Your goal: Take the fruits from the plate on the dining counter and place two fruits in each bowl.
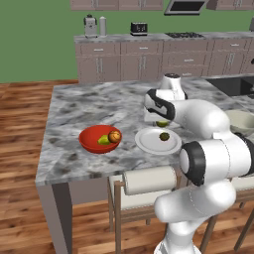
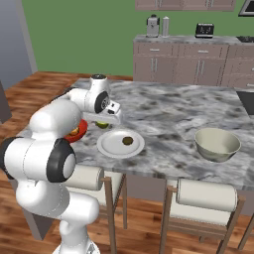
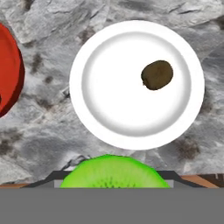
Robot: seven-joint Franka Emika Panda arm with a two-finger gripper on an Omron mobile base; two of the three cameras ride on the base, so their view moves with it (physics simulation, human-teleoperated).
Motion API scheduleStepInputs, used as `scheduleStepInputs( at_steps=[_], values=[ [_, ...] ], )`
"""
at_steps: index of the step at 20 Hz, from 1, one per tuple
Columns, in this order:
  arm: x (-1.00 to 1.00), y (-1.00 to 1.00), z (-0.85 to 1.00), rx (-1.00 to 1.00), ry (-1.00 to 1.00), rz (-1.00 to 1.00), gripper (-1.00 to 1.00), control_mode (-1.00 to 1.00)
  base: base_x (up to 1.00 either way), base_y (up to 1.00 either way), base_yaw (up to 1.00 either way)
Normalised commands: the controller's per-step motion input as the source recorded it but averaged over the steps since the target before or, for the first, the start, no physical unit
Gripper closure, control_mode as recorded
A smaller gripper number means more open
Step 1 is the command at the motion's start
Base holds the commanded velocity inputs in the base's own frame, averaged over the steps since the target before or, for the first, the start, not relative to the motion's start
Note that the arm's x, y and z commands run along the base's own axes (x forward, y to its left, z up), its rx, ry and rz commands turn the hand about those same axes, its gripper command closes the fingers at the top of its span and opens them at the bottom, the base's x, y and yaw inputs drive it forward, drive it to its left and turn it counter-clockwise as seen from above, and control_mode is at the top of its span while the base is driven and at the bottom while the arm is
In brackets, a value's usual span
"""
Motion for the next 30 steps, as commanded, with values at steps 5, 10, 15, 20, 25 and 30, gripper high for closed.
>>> scheduleStepInputs(
  at_steps=[5, 10, 15, 20, 25, 30],
  values=[
    [0.00, 0.21, 0.10, -0.04, 0.00, 0.00, 1.00, 1.00, 0.00, 0.01, 0.00],
    [0.00, 0.00, 0.00, 0.00, 0.00, 0.00, 1.00, 1.00, -0.25, -0.43, 0.00],
    [0.00, 0.00, 0.00, 0.00, 0.00, 0.00, 1.00, 1.00, -0.42, -0.91, 0.00],
    [0.00, 0.00, 0.00, 0.00, 0.00, 0.00, 1.00, 1.00, -0.18, -0.71, 0.00],
    [0.00, 0.00, 0.00, 0.00, 0.00, 0.00, 1.00, 1.00, 0.02, -0.20, -0.01],
    [0.00, 0.00, 0.00, 0.00, 0.00, 0.00, 1.00, 1.00, 0.16, 0.03, -0.02]
  ],
)
